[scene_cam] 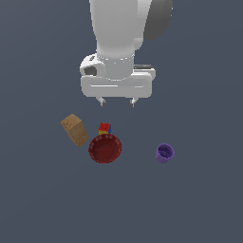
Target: Pick up a designated object from a clutter of objects.
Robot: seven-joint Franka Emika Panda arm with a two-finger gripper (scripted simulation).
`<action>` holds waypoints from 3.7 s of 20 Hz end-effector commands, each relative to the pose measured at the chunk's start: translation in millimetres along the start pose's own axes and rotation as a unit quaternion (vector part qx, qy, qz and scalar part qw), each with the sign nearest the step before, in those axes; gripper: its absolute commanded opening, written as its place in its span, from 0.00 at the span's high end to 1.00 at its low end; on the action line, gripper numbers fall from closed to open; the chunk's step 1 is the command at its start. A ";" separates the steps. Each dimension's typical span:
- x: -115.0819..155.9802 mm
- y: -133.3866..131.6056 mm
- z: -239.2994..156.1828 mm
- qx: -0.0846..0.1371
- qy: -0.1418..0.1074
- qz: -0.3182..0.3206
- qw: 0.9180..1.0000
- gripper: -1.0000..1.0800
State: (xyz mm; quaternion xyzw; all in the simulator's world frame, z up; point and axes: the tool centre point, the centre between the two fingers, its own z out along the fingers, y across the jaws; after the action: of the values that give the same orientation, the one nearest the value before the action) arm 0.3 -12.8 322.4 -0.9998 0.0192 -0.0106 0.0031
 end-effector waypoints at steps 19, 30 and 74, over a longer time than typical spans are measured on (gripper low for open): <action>-6.8 23.2 19.4 -0.009 -0.021 -0.012 1.000 0.04; -10.1 35.5 48.3 -0.013 -0.022 -0.087 0.996 0.04; -83.3 86.2 219.0 -0.001 -0.017 -0.582 0.813 0.04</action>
State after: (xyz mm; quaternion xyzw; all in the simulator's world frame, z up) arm -78.6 -94.2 105.2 -0.8333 -0.5528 0.0079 -0.0046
